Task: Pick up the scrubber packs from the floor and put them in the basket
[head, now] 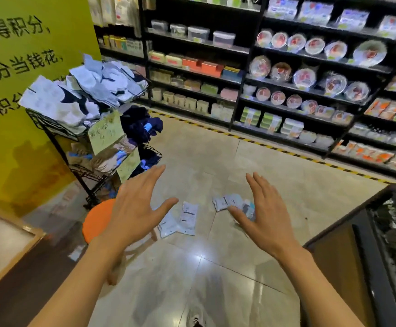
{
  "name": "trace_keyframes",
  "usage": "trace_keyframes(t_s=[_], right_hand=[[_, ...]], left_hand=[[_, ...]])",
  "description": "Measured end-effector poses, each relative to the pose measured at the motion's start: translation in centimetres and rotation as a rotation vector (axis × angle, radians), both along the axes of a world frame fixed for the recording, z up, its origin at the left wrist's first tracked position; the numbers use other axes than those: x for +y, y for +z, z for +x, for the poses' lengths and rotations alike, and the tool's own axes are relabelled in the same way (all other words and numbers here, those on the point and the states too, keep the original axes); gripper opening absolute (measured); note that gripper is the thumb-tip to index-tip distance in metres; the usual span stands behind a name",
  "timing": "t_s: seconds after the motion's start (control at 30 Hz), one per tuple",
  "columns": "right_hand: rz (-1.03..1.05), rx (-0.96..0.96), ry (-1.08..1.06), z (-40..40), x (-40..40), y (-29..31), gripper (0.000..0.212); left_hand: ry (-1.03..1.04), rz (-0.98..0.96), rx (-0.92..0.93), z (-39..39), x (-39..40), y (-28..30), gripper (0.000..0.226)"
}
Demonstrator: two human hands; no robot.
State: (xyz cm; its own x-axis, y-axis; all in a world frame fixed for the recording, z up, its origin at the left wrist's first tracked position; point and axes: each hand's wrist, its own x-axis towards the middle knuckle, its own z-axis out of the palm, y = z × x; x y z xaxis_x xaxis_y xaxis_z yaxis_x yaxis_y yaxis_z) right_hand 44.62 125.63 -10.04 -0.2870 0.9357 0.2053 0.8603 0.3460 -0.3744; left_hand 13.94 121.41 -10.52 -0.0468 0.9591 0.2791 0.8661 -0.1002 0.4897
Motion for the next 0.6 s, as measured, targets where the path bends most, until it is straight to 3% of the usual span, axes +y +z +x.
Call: trace_keyframes(t_s=[0.2, 0.6], right_hand=[[-0.064, 0.105, 0.058, -2.1, 12.3, -0.4, 0.098], [-0.056, 0.059, 0.144, -7.3, 31.7, -3.1, 0.091]], left_hand=[[0.107, -0.047, -0.068, -0.7, 9.2, -0.5, 0.083], [0.155, -0.089, -0.161, -5.1, 26.5, -3.5, 0.079]])
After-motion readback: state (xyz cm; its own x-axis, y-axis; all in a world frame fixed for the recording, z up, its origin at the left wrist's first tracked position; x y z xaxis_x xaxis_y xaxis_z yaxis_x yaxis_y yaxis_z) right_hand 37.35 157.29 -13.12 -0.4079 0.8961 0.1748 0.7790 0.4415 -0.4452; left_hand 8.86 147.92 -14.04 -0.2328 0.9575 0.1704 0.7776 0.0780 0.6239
